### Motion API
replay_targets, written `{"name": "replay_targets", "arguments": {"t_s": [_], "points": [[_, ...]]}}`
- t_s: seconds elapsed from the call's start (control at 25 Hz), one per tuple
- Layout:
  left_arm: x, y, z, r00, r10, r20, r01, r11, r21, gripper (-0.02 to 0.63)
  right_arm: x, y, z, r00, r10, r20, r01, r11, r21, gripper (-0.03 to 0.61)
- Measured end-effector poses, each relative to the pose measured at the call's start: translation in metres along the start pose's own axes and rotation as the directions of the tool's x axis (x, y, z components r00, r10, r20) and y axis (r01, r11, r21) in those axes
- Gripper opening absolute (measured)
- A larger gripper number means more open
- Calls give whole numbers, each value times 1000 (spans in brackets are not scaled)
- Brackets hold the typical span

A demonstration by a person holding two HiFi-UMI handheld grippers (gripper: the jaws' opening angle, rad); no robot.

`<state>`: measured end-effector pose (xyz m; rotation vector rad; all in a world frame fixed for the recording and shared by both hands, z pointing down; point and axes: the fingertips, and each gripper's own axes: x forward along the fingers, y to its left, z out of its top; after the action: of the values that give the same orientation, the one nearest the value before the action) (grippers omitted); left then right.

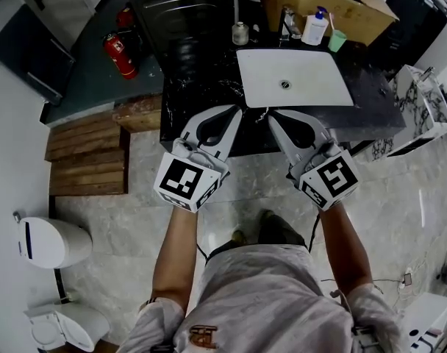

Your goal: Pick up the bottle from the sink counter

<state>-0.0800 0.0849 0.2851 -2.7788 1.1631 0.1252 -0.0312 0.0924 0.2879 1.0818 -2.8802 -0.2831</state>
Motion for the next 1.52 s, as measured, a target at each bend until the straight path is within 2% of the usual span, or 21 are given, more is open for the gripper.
{"name": "replay_targets", "arguments": {"t_s": [0.4,0.88,1.2,1.52], "points": [[42,45,-8,1000,-1,1,1,1000,6,0,43,-44,-12,1000,6,4,-6,1000,1,2],[148,127,-36,998,56,-31,-55,998,13,0,115,-155,-42,998,66,2,-66,998,14,2],[213,171,-54,990,110,-85,-108,994,35,2,147,-224,-63,993,114,7,-114,992,53,2],[249,210,-73,979,149,-141,-144,988,49,11,169,-256,-75,989,147,6,-147,986,80,2]]}}
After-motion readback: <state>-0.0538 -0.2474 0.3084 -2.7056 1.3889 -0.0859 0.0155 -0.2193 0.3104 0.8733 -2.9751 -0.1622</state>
